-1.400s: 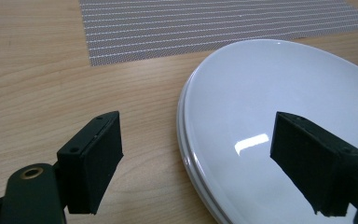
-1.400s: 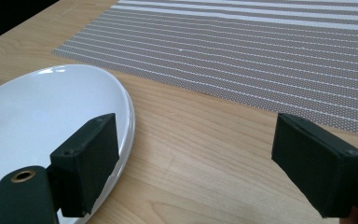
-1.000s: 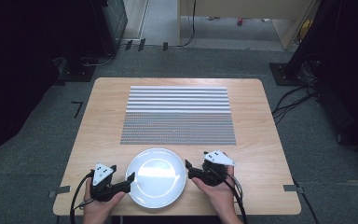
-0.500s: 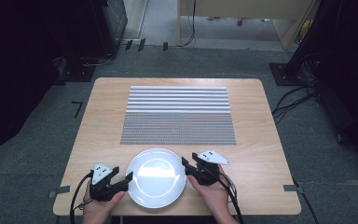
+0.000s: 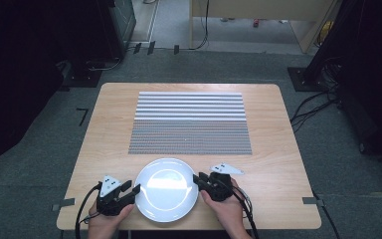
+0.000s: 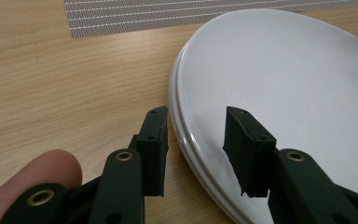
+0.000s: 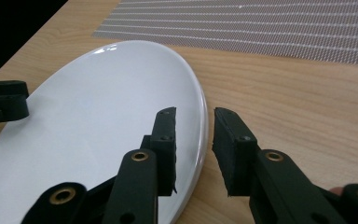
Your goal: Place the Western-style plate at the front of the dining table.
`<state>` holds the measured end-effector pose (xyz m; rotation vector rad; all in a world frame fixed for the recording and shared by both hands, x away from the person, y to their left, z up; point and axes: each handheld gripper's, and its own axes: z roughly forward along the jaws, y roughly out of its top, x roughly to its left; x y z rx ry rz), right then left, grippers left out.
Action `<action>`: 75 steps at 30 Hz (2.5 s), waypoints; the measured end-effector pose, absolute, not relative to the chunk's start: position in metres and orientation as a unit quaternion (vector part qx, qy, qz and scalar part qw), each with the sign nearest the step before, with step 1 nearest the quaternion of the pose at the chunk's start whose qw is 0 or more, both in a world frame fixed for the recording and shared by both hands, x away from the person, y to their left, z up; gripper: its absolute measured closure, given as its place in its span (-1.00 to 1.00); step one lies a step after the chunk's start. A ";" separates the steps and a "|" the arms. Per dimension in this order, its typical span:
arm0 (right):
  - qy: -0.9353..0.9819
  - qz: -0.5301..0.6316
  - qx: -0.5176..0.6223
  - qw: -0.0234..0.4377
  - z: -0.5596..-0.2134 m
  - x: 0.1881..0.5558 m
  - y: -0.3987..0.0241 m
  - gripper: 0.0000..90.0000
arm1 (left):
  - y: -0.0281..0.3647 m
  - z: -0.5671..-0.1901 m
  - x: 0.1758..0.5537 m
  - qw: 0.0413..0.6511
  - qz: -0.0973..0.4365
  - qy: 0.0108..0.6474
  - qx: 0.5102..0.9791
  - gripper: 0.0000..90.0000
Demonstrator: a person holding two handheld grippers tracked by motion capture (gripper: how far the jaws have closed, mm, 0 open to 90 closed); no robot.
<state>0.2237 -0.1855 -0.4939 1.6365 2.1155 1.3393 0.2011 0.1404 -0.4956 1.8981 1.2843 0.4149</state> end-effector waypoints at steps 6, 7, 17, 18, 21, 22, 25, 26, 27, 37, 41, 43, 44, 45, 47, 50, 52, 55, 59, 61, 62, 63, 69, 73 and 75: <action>0.702 0.445 0.554 0.045 -0.498 0.224 -0.187 0.67 | 0.138 -0.497 0.202 0.392 0.154 0.502 0.755 0.43; 0.702 0.443 0.556 0.044 -0.499 0.224 -0.187 0.68 | 0.138 -0.498 0.201 0.392 0.154 0.500 0.756 0.43; 0.691 0.445 0.568 0.035 -0.502 0.223 -0.188 0.79 | 0.138 -0.499 0.202 0.393 0.149 0.500 0.757 0.40; 0.692 0.445 0.568 0.037 -0.502 0.222 -0.188 0.79 | 0.139 -0.499 0.203 0.393 0.148 0.501 0.757 0.40; 0.691 0.445 0.569 0.036 -0.502 0.222 -0.187 0.80 | 0.139 -0.499 0.203 0.392 0.149 0.504 0.755 0.40; 0.690 0.445 0.570 0.033 -0.502 0.222 -0.187 0.80 | 0.140 -0.499 0.203 0.393 0.150 0.505 0.754 0.40; 0.684 0.452 0.572 0.021 -0.502 0.222 -0.188 0.80 | 0.140 -0.499 0.203 0.391 0.150 0.507 0.753 0.41; 0.681 0.457 0.573 0.013 -0.501 0.222 -0.188 0.80 | 0.141 -0.499 0.203 0.391 0.152 0.509 0.752 0.39; 0.678 0.460 0.574 0.006 -0.501 0.222 -0.189 0.80 | 0.141 -0.499 0.203 0.393 0.149 0.510 0.751 0.40; 0.667 0.469 0.579 -0.015 -0.503 0.223 -0.192 0.77 | 0.143 -0.500 0.204 0.400 0.138 0.514 0.746 0.37; 0.663 0.472 0.581 -0.020 -0.502 0.222 -0.193 0.77 | 0.147 -0.500 0.205 0.413 0.117 0.523 0.737 0.35; 0.661 0.476 0.580 -0.021 -0.502 0.222 -0.194 0.78 | 0.148 -0.500 0.206 0.418 0.107 0.525 0.733 0.36; 0.656 0.488 0.575 -0.036 -0.501 0.222 -0.195 0.78 | 0.148 -0.500 0.206 0.420 0.103 0.525 0.733 0.36; 0.652 0.498 0.569 -0.057 -0.500 0.222 -0.195 0.77 | 0.148 -0.500 0.206 0.421 0.100 0.525 0.733 0.36; 0.658 0.497 0.562 -0.062 -0.497 0.219 -0.189 0.74 | 0.148 -0.500 0.206 0.421 0.100 0.523 0.734 0.35; 0.662 0.491 0.564 -0.052 -0.498 0.218 -0.187 0.70 | 0.149 -0.500 0.206 0.425 0.094 0.522 0.733 0.30; 0.657 0.488 0.572 -0.046 -0.498 0.218 -0.190 0.70 | 0.149 -0.499 0.206 0.427 0.093 0.521 0.733 0.29; 0.652 0.483 0.583 -0.030 -0.498 0.217 -0.199 0.70 | 0.150 -0.499 0.206 0.429 0.092 0.521 0.732 0.29; 0.653 0.477 0.587 -0.039 -0.500 0.217 -0.203 0.67 | 0.150 -0.499 0.206 0.428 0.093 0.519 0.734 0.30; 0.655 0.472 0.587 -0.056 -0.502 0.218 -0.201 0.65 | 0.150 -0.499 0.206 0.427 0.093 0.519 0.735 0.30; 0.654 0.472 0.588 -0.058 -0.504 0.218 -0.201 0.64 | 0.149 -0.499 0.206 0.426 0.094 0.519 0.735 0.30; 0.650 0.473 0.591 -0.062 -0.506 0.219 -0.201 0.64 | 0.149 -0.499 0.206 0.425 0.093 0.519 0.736 0.29; 0.606 0.487 0.614 -0.135 -0.513 0.225 -0.212 0.65 | 0.149 -0.501 0.207 0.422 0.093 0.519 0.737 0.29; 0.602 0.487 0.617 -0.141 -0.513 0.226 -0.213 0.66 | 0.149 -0.501 0.207 0.422 0.093 0.520 0.737 0.30; 0.599 0.487 0.619 -0.146 -0.514 0.226 -0.213 0.67 | 0.148 -0.501 0.207 0.422 0.095 0.521 0.736 0.31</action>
